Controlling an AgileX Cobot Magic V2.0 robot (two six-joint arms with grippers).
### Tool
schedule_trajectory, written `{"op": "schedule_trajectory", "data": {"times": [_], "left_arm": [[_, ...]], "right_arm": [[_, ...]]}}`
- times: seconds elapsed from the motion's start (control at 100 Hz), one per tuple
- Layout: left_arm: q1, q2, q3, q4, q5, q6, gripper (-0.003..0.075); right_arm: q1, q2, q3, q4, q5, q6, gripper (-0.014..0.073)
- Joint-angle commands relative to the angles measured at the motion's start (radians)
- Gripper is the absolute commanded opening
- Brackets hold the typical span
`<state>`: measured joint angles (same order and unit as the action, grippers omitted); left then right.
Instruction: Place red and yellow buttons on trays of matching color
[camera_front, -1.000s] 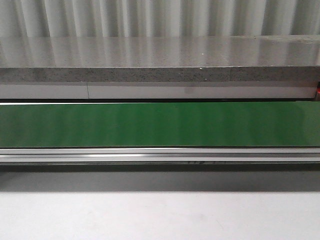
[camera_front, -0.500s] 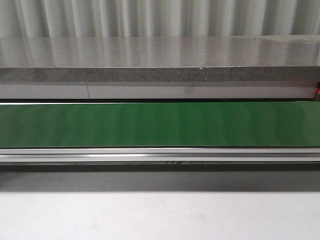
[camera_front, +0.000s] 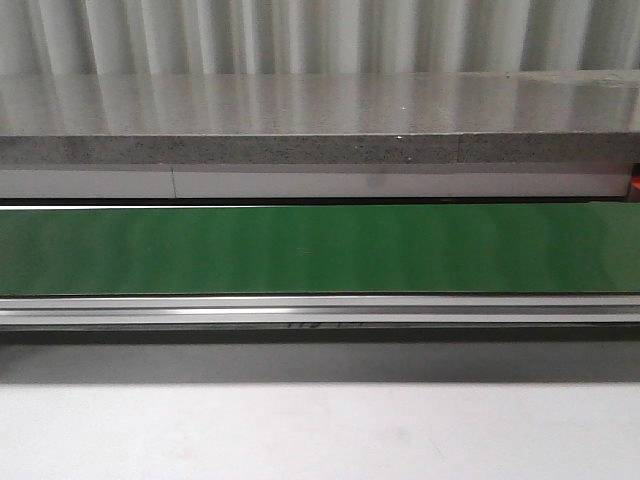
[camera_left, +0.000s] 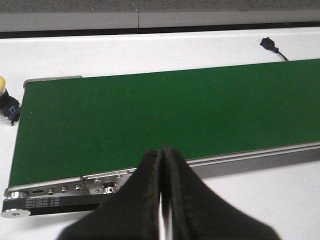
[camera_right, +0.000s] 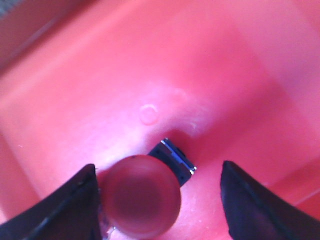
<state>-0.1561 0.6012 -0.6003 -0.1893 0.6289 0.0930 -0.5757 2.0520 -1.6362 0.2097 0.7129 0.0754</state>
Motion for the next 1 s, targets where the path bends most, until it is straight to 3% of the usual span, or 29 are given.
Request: {"op": "schedule_trajectory", "data": {"times": [0.0,0.39,0.72,0.84,0.99], "left_arm": [[-0.007,0.0,-0.028,-0.014,-0.063,0.001,-0.002],[-0.007,0.0,-0.028,-0.014,-0.063,0.001,-0.002],[-0.007,0.0,-0.028,-0.014,-0.063,0.001,-0.002],[-0.007,0.0,-0.028,-0.014,-0.063,0.001,-0.002],[-0.007,0.0,-0.028,-0.014,-0.063,0.001,-0.002]], "right_arm": [[-0.005,-0.109,-0.026,0.003,-0.036,-0.018,0.0522],[0.129,-0.289,-0.014,-0.015,0.093,-0.147,0.0491],[0.346,-0.462,0.146,-0.037,0.118,-0.151,0.0048],[0.421,-0.523,0.218,-0.049,0.116,-0.151,-0.0039],[0.494,-0.609,0.298,-0.049,0.115,-0.151,-0.0058]]}}
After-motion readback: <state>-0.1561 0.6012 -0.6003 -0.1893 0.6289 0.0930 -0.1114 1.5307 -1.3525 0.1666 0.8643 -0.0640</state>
